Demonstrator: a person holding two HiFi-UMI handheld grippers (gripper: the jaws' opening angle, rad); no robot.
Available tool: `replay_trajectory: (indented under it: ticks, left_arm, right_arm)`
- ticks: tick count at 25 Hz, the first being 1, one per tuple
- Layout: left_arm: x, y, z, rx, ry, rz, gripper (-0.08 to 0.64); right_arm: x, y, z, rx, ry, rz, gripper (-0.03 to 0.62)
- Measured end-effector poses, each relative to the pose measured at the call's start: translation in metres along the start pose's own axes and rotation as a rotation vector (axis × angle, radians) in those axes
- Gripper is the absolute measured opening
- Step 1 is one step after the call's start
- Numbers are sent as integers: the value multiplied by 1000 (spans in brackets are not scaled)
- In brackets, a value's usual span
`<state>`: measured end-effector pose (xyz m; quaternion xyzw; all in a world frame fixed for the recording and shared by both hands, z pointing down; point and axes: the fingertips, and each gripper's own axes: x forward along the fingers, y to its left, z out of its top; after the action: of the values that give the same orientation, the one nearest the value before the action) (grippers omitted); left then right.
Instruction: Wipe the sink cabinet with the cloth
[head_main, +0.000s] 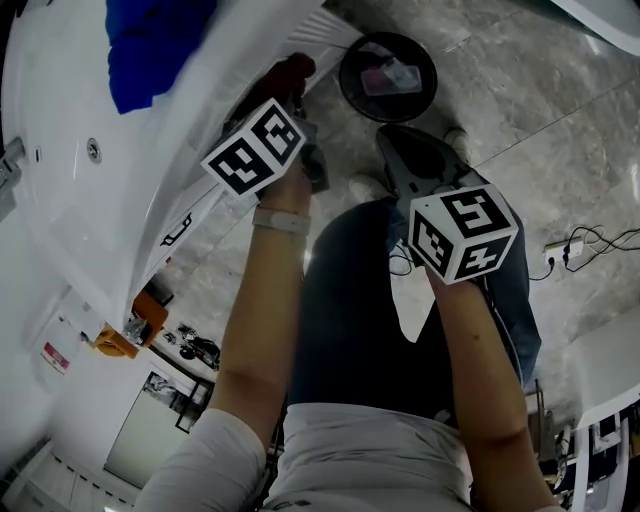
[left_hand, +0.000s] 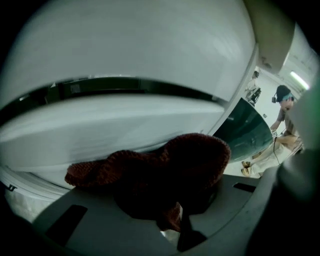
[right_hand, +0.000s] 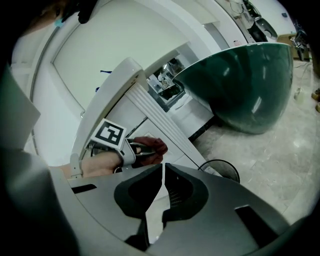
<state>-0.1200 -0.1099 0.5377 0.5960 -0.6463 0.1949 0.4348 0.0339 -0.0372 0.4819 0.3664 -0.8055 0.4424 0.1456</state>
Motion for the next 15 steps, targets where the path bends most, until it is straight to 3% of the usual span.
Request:
replay_trajectory:
  ticks: [7, 11, 15]
  left_arm:
    - [36, 9, -22, 19, 56, 15, 66]
    - [55, 10, -33, 104, 76, 38, 66]
    - [62, 11, -38, 140, 72, 48, 66]
  right_arm:
    - [0, -5, -4, 36, -20, -16, 31]
    - [0, -8, -3, 43, -34, -21, 32]
    - [0, -12, 0, 54, -47, -25, 32]
